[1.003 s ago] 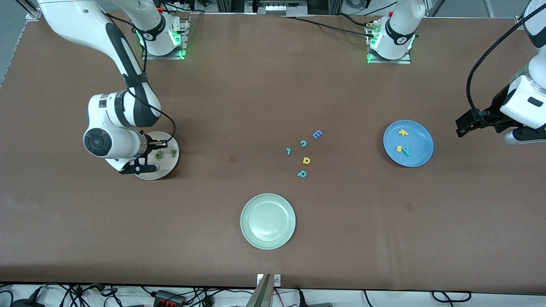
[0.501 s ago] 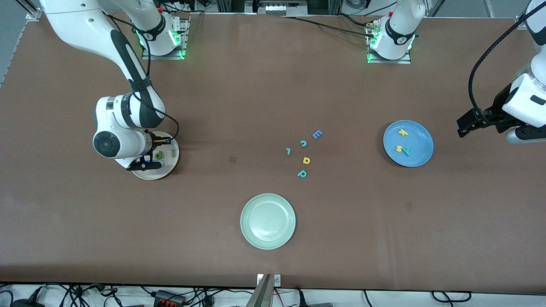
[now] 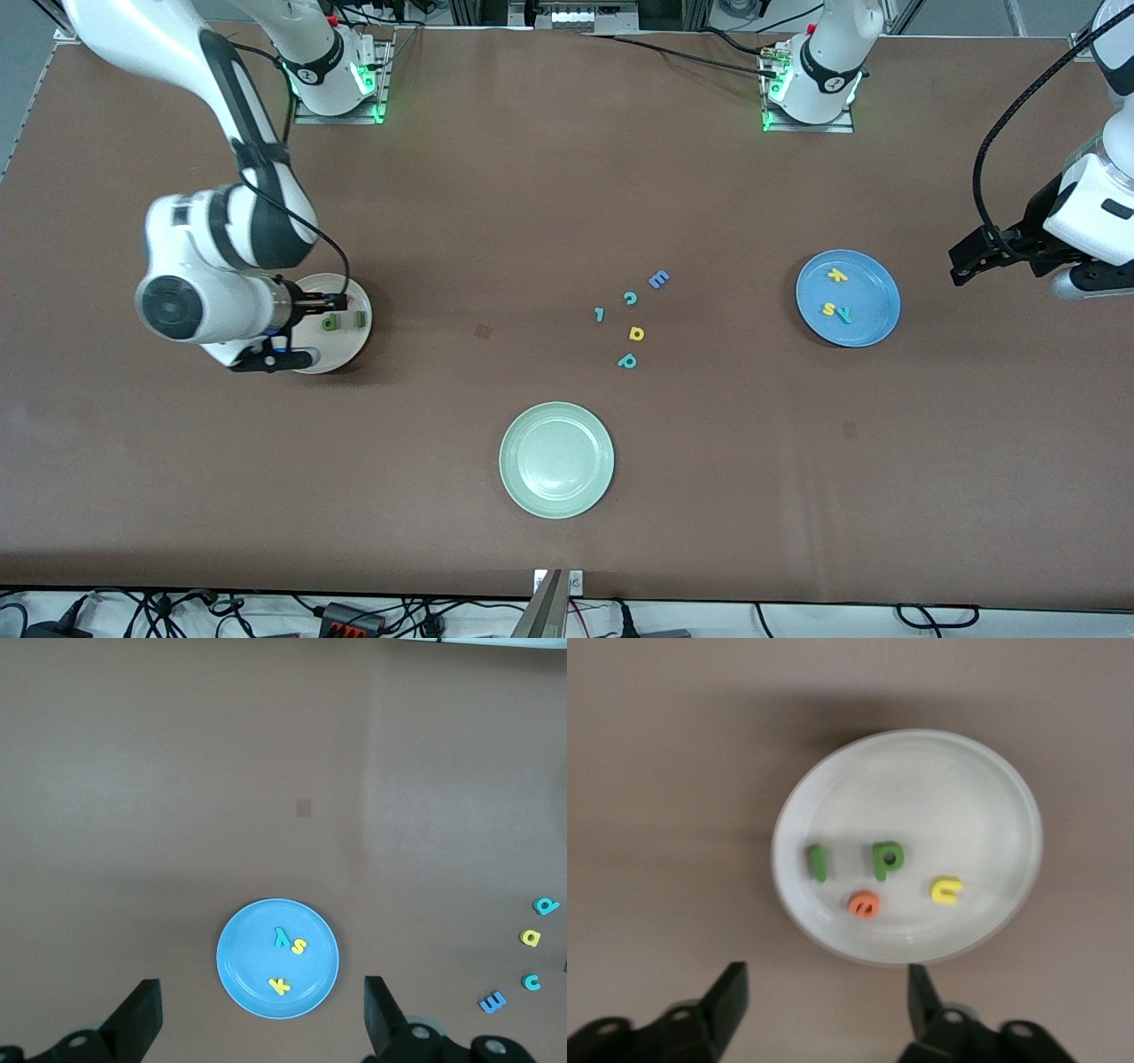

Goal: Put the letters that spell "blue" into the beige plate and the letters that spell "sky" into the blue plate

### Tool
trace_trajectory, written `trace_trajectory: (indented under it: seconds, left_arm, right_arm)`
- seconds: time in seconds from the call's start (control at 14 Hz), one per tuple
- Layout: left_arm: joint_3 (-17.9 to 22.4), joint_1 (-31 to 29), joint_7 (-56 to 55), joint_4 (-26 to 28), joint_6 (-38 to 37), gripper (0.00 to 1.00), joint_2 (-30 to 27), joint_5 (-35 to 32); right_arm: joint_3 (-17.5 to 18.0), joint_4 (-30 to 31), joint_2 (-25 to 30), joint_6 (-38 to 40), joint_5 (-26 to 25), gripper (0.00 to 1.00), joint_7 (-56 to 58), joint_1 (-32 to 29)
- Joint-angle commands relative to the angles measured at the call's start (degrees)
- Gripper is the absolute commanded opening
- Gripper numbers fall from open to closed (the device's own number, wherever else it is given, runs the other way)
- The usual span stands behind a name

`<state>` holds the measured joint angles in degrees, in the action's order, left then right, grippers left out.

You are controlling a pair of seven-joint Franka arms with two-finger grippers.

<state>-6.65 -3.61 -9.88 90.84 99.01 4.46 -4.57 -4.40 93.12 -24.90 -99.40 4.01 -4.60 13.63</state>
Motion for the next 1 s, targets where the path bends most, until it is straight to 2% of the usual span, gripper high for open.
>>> trace_trajectory:
  seconds: [0.0, 0.21, 0.36, 0.57, 0.79, 0.93]
  left_arm:
    - [-0.03, 0.18, 0.21, -1.9, -0.92, 1.0, 0.99, -1.14]
    - [-0.03, 0.0, 0.47, -1.72, -1.01, 1.0, 0.99, -1.14]
    - [-0.03, -0.26, 0.39, -1.72, -1.54, 1.0, 0.99, -0.97]
    - [-0.03, -0.52, 0.47, -1.81, -1.54, 1.0, 1.07, -1.14]
    - [-0.03, -0.35, 0.47, -1.9, -1.54, 1.0, 1.07, -1.14]
    - [-0.03, -0.52, 0.39, -1.9, -1.54, 1.0, 1.07, -0.97]
  right_arm:
    - [-0.08, -11.79, -0.41, 8.15, -0.32, 1.0, -0.59, -0.79]
    - [-3.85, -19.8, -0.24, 11.39, -0.41, 1.0, 0.2, -0.79]
    - [-6.13, -21.92, 0.2, 15.01, -0.41, 1.0, 0.38, -0.71]
    - [-9.74, -25.52, 1.08, 16.07, -0.32, 1.0, 0.73, -0.79]
    - [-11.41, -29.04, 1.78, 17.83, 0.03, 1.0, 1.7, -2.28]
    - [-8.98, -29.14, 4.58, 17.66, 0.29, 1.0, 3.01, -6.56]
